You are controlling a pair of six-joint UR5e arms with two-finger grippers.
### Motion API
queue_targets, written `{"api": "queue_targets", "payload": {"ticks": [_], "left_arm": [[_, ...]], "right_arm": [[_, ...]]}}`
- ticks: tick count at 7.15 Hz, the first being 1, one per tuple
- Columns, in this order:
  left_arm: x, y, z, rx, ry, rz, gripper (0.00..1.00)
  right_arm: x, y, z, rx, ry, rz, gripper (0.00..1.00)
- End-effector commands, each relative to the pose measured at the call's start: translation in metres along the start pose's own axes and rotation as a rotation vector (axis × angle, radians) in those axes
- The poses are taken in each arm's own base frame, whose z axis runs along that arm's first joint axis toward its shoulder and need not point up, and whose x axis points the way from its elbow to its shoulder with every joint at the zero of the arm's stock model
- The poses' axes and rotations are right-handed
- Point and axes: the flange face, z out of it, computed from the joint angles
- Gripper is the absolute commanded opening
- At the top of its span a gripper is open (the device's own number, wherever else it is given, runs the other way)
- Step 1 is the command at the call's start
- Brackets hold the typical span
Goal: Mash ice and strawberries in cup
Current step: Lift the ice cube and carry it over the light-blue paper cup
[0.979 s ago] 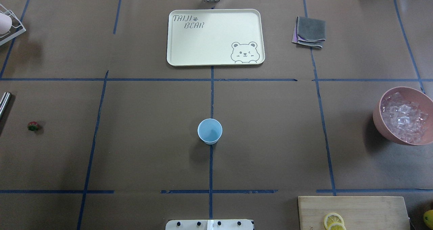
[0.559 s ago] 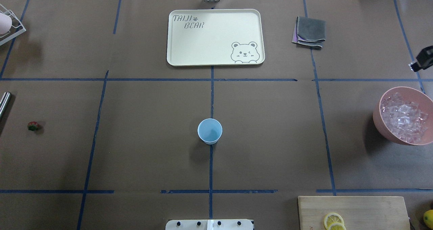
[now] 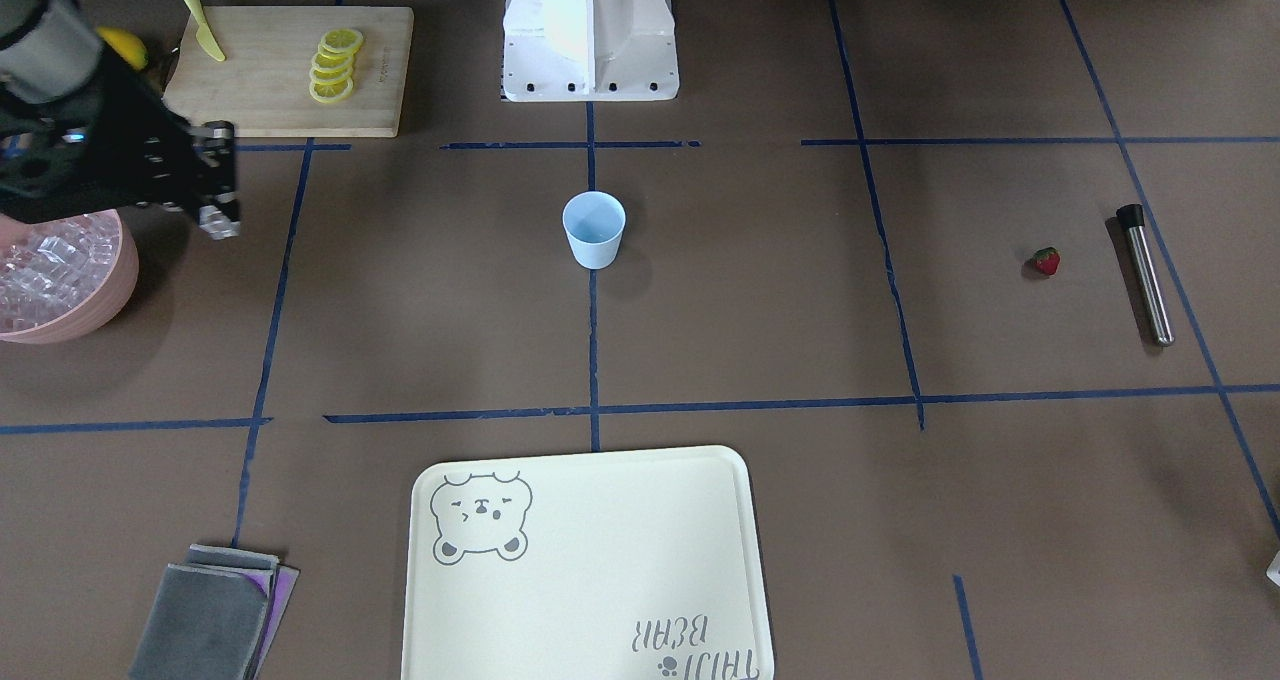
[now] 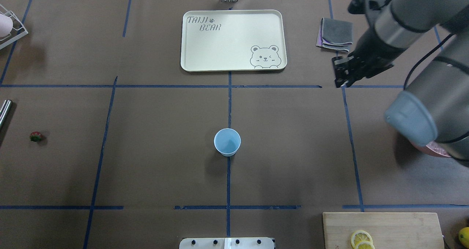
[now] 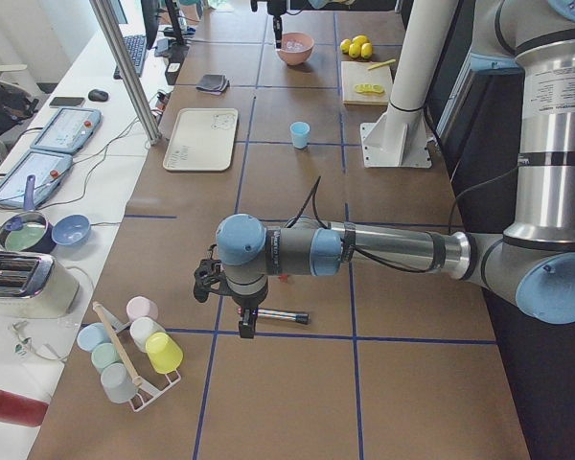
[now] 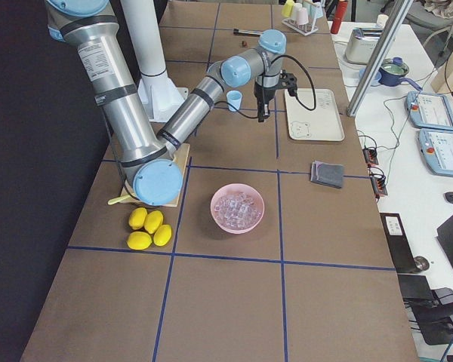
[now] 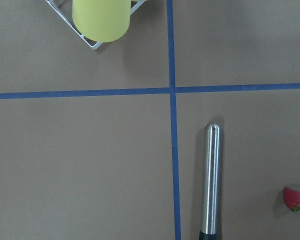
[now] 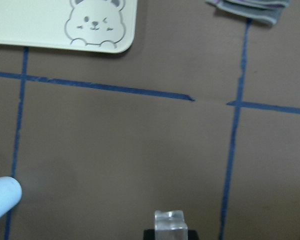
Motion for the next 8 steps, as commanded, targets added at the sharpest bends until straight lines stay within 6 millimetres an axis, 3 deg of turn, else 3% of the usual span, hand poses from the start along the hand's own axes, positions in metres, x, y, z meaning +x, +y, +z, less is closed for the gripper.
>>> {"api": "queue_targets", "payload": {"ticks": [1, 3, 5, 8], "left_arm": [[0.001, 0.000, -0.001, 0.001, 0.000, 0.001, 1.00], [0.003, -0.002, -0.002, 0.005, 0.003, -0.025, 1.00], [0.002, -0.002, -0.001, 0.003, -0.001, -0.036, 1.00], [0.003, -0.003, -0.002, 0.004, -0.002, -0.035, 1.00]], "right_arm": [[-0.116, 0.033, 0.045, 0.019, 0.031, 0.055, 0.00], [-0.175, 0.047, 0.089, 0.048, -0.013, 0.096, 0.01], [-0.211, 0.047, 0.121, 0.040, 0.014, 0.085, 0.00], [-0.230, 0.059, 0.136, 0.013, 0.023, 0.096, 0.01]]}}
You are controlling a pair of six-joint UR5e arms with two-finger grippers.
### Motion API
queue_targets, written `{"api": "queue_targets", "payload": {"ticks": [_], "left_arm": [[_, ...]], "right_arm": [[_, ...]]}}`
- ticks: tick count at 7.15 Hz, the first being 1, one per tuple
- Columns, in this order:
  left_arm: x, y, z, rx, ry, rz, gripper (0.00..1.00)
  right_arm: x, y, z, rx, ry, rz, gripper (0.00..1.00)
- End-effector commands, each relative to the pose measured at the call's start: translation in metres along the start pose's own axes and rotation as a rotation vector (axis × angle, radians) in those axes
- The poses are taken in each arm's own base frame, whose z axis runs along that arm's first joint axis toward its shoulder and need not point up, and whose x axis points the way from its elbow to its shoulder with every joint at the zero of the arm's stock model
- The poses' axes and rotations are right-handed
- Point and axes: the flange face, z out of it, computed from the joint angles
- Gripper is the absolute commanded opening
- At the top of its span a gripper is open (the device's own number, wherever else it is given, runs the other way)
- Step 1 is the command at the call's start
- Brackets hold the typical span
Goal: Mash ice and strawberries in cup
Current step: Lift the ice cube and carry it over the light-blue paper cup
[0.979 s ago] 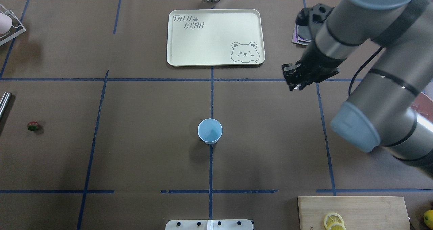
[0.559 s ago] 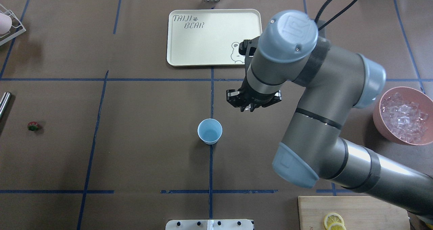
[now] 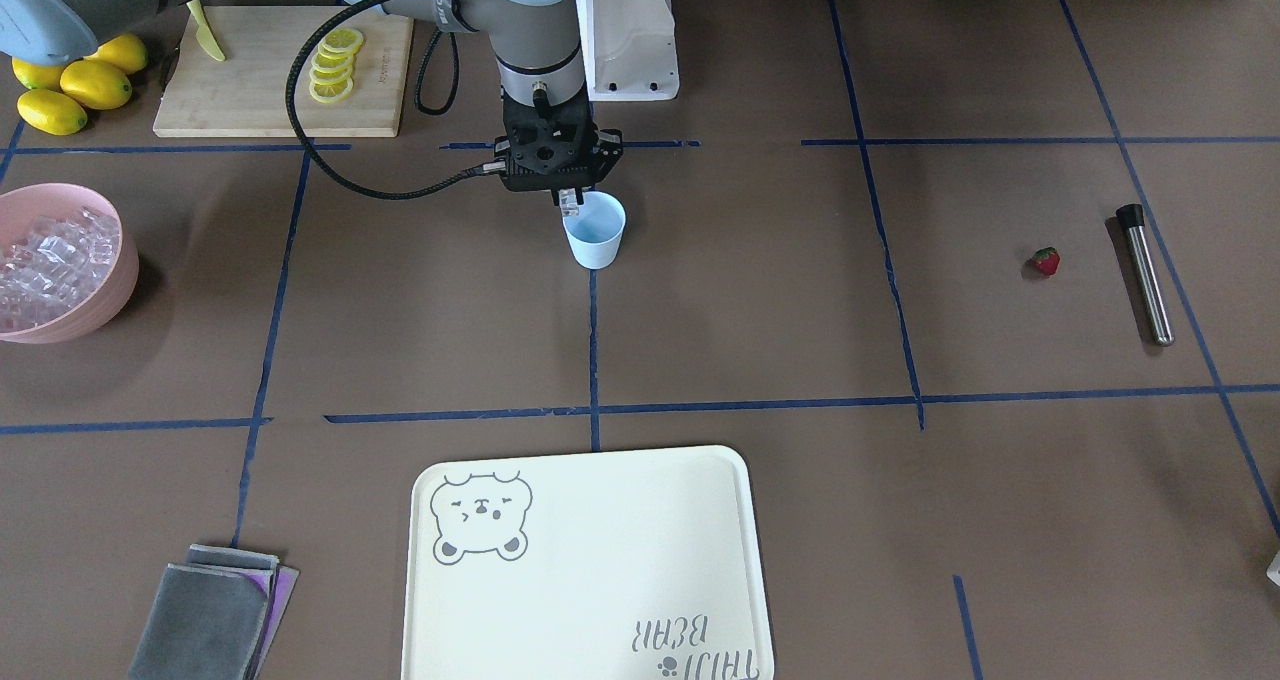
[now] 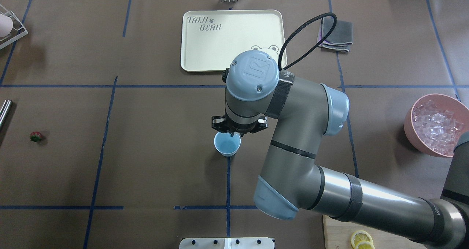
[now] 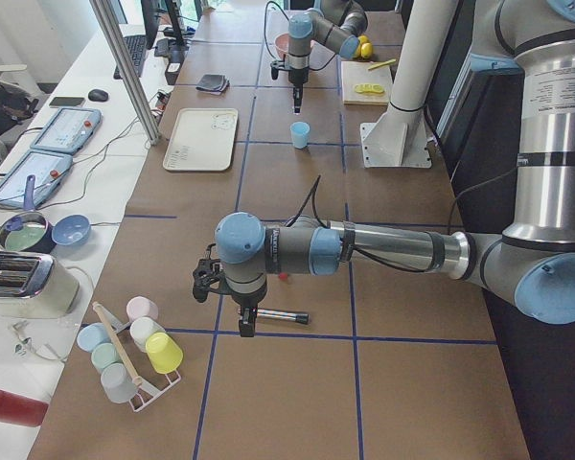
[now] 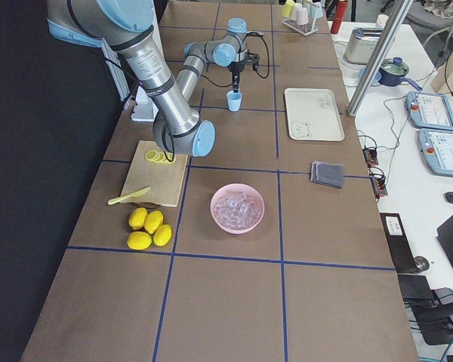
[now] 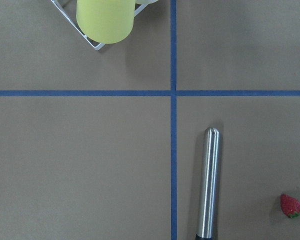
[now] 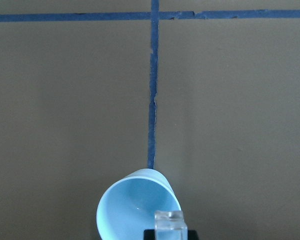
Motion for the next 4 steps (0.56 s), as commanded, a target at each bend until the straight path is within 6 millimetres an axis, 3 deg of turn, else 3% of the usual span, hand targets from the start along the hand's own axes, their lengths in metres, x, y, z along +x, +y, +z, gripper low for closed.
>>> {"api": "queue_targets", "payload": {"ticks": [1, 4], "left_arm": [[0.001, -0.001, -0.001, 0.002, 0.000, 0.000, 1.00], [0.001, -0.001, -0.001, 0.002, 0.000, 0.002, 1.00]], "right_arm": [[-0.010, 0.010, 0.011, -0.010, 0.011, -0.005, 0.01], [-0.026, 0.012, 0.019, -0.006, 0.025, -0.013, 0.04]]}}
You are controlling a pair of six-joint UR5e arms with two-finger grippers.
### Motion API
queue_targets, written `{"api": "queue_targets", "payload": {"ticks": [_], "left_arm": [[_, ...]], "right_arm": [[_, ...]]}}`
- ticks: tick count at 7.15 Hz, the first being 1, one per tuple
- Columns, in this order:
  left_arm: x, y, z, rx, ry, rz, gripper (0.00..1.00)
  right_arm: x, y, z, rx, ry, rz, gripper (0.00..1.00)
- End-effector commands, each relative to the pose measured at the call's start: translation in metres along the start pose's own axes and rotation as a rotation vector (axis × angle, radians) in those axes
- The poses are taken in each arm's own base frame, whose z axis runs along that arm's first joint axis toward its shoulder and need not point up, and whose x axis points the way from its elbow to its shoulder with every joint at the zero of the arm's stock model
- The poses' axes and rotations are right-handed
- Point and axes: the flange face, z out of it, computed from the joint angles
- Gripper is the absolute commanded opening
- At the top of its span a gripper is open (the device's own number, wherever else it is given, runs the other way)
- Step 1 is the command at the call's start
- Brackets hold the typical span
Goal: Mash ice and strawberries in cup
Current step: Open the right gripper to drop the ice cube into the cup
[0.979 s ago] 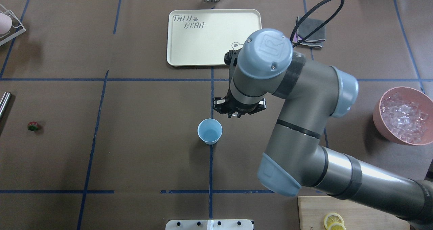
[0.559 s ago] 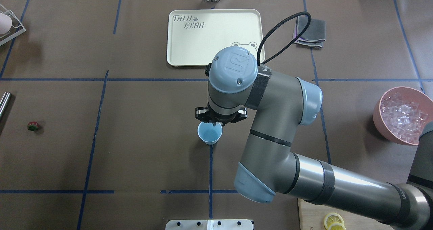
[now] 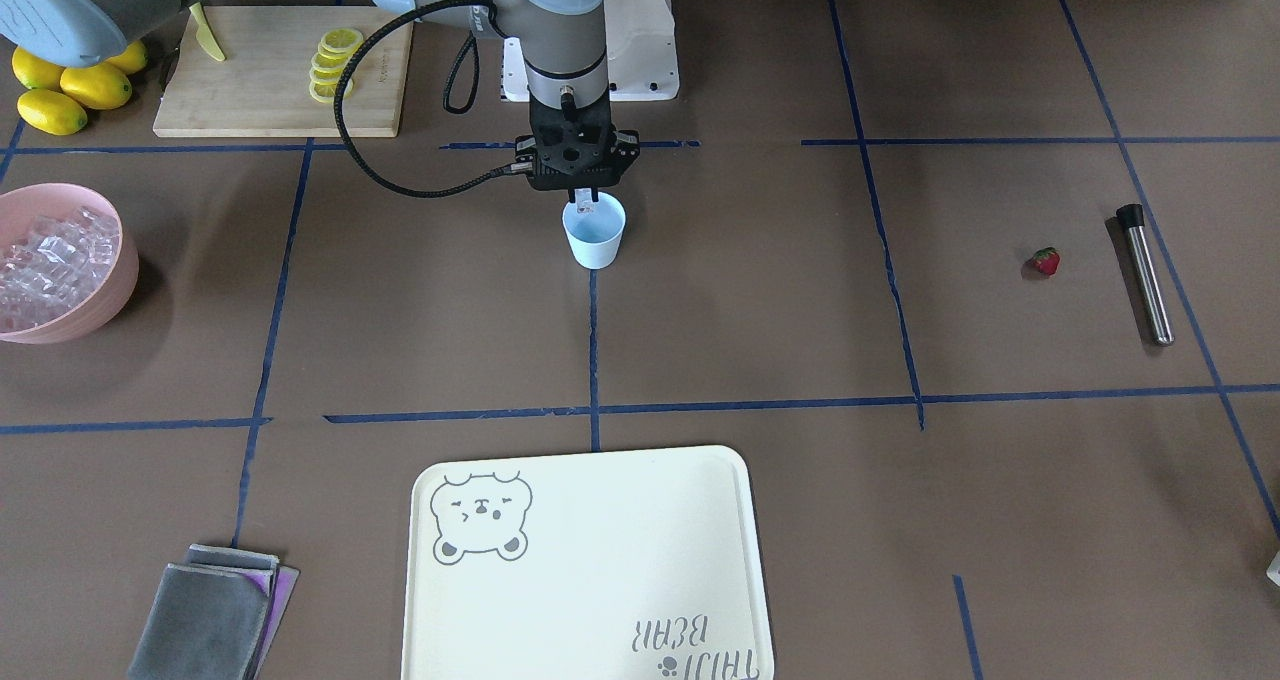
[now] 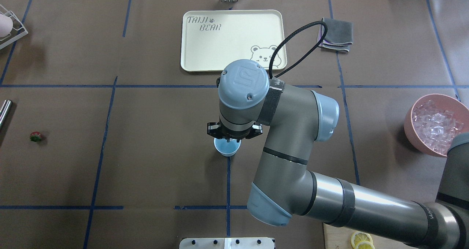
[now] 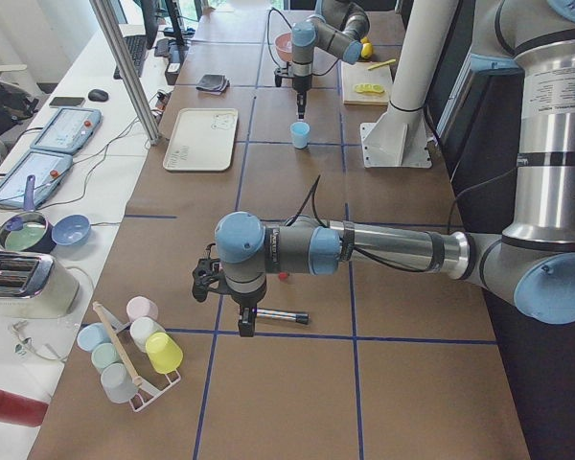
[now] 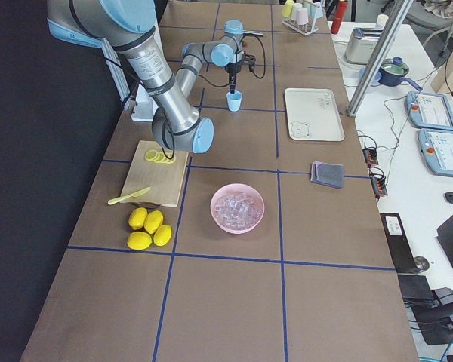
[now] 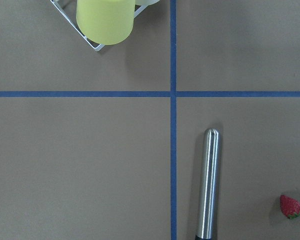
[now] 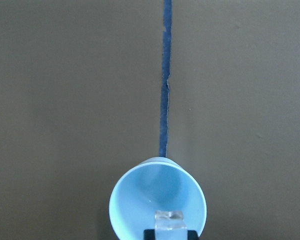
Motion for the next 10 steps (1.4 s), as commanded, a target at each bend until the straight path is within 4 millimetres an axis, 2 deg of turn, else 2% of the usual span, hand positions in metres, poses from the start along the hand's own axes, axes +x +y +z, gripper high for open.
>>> {"api": "queue_targets", "payload": {"ticks": [1, 3, 4, 5, 10], "left_arm": [[0.0000, 0.0000, 0.0000, 0.000, 0.000, 0.001, 1.00], [0.0004, -0.0007, -0.0004, 0.000, 0.000, 0.001, 1.00], [0.0005, -0.0008, -0.0005, 0.001, 0.000, 0.002, 1.00], [0.0005, -0.0008, -0.0005, 0.001, 0.000, 0.002, 1.00], [0.0016, -0.0014, -0.0014, 0.002, 0.001, 0.000, 1.00]], "right_arm": [[-0.0069, -0.0008, 0.0010, 0.002, 0.002, -0.002, 0.19], [-0.0062, -0.0008, 0.0018, 0.002, 0.004, -0.004, 0.52], [-0.0054, -0.0010, 0.0025, 0.003, 0.006, -0.003, 0.92], [-0.0052, -0.0034, 0.0032, 0.023, 0.014, -0.001, 0.99], [-0.0037, -0.0066, 0.0001, 0.030, 0.012, -0.002, 0.99]]}}
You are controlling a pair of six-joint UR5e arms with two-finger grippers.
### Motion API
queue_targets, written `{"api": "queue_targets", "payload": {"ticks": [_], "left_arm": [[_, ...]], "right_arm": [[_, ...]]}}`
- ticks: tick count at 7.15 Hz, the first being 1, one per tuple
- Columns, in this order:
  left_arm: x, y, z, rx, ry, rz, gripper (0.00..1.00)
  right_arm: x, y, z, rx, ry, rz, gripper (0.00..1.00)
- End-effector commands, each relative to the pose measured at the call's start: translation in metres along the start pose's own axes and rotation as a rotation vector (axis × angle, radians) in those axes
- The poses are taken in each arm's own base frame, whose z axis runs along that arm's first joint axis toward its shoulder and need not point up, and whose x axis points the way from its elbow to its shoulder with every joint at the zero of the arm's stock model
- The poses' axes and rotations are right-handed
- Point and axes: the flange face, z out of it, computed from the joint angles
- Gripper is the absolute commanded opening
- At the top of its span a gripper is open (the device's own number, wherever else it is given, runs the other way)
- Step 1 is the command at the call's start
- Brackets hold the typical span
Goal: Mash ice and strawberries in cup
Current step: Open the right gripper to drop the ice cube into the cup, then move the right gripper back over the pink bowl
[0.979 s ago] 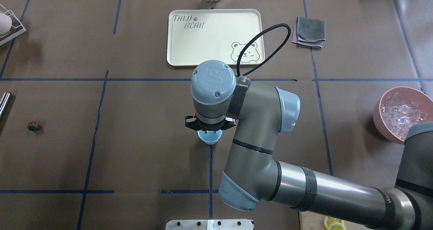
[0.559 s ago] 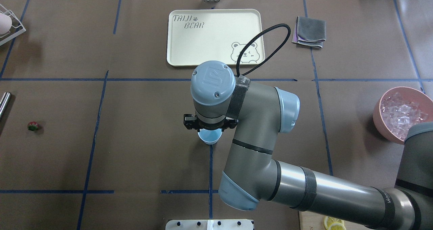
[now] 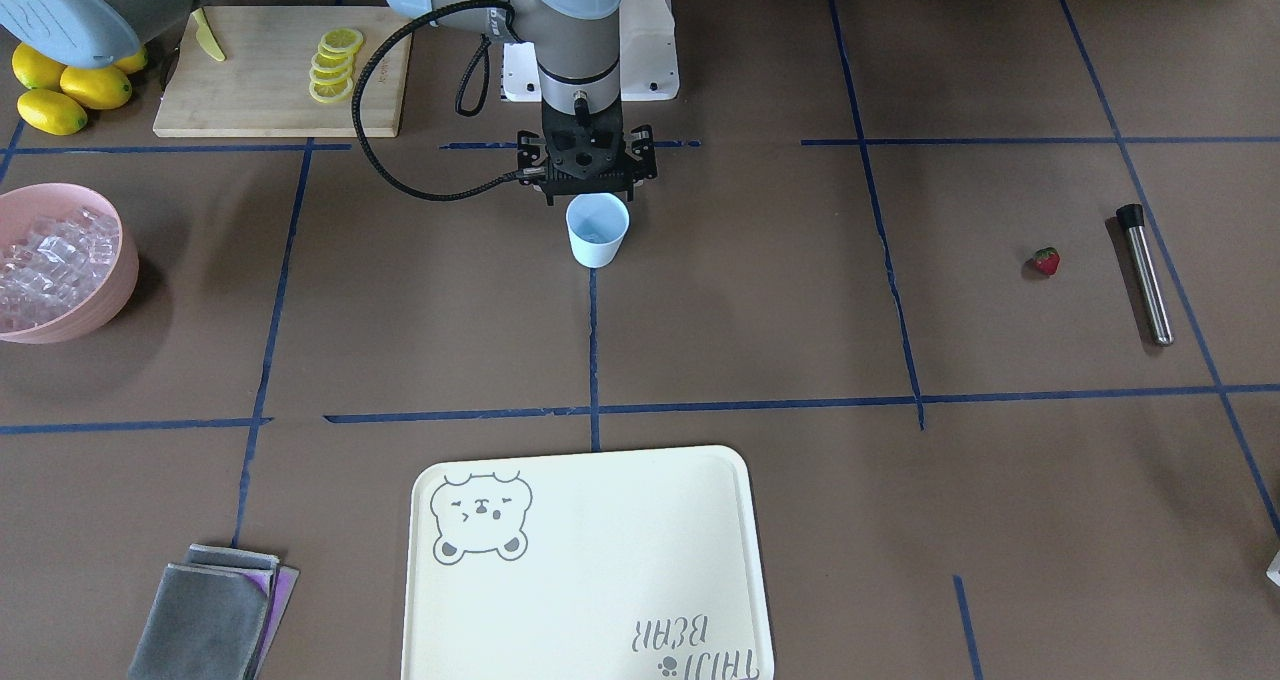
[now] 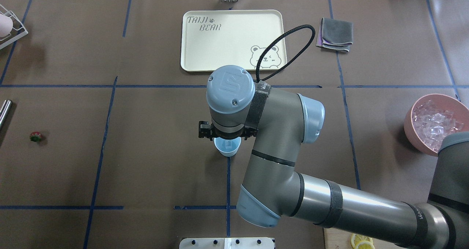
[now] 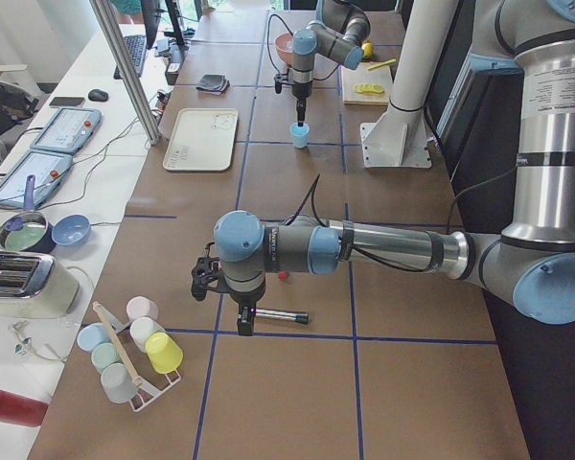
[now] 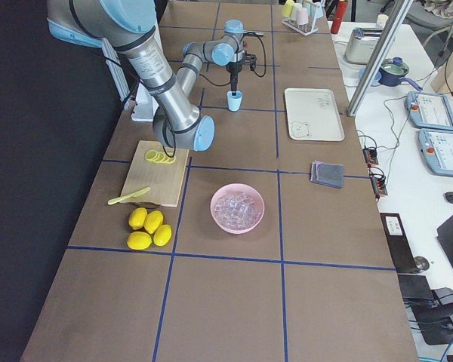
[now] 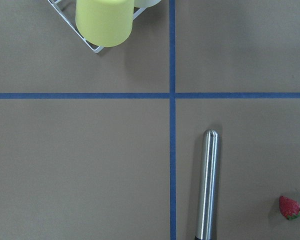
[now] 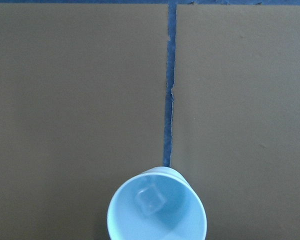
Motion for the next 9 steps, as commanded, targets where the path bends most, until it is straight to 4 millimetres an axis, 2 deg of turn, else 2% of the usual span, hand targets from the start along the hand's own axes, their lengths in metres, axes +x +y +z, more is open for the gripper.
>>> {"api": "queue_targets", "payload": {"ticks": [1, 2, 3, 5, 6, 9], "left_arm": [[0.001, -0.001, -0.001, 0.002, 0.003, 0.002, 1.00], [0.003, -0.002, -0.001, 0.002, 0.003, 0.006, 1.00], [0.004, -0.002, -0.002, 0.005, 0.003, 0.009, 1.00], [0.016, -0.003, -0.012, 0.026, 0.001, 0.032, 1.00], [0.019, -0.003, -0.015, 0.031, 0.002, 0.033, 1.00], [0.031, -0.004, -0.025, 0.050, -0.001, 0.041, 1.00]], "right_arm": [[0.006, -0.009, -0.016, 0.018, -0.018, 0.007, 0.99], [0.026, -0.022, -0.037, 0.042, -0.028, 0.024, 0.99], [0.063, -0.026, -0.051, 0.054, -0.001, 0.035, 0.99], [0.155, -0.028, -0.088, 0.118, -0.003, 0.032, 0.99], [0.197, -0.026, -0.101, 0.138, 0.005, 0.029, 1.00], [0.320, -0.037, -0.120, 0.091, 0.052, -0.020, 1.00]]}}
